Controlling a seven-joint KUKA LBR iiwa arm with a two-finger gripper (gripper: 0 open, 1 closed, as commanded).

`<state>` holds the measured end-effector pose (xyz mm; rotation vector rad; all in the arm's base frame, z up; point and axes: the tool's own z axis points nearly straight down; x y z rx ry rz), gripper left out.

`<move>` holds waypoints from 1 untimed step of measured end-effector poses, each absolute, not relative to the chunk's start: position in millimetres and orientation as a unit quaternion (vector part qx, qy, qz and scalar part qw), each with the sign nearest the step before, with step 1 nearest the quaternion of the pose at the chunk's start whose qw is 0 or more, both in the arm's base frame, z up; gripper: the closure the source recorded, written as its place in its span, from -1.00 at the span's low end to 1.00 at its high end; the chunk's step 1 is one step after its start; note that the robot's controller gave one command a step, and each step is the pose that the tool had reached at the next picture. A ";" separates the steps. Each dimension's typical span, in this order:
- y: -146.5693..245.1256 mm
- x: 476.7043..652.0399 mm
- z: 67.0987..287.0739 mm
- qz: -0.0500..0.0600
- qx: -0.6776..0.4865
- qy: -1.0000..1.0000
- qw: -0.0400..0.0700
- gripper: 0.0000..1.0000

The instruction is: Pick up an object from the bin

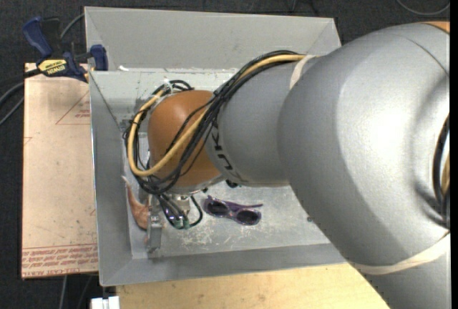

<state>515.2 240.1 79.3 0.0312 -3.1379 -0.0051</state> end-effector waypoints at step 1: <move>195.5 644.3 70.6 -0.002 -0.015 -1.000 -0.009 -1.00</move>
Offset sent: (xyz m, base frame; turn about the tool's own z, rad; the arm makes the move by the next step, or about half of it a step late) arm 0.0000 0.0000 0.0000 0.0000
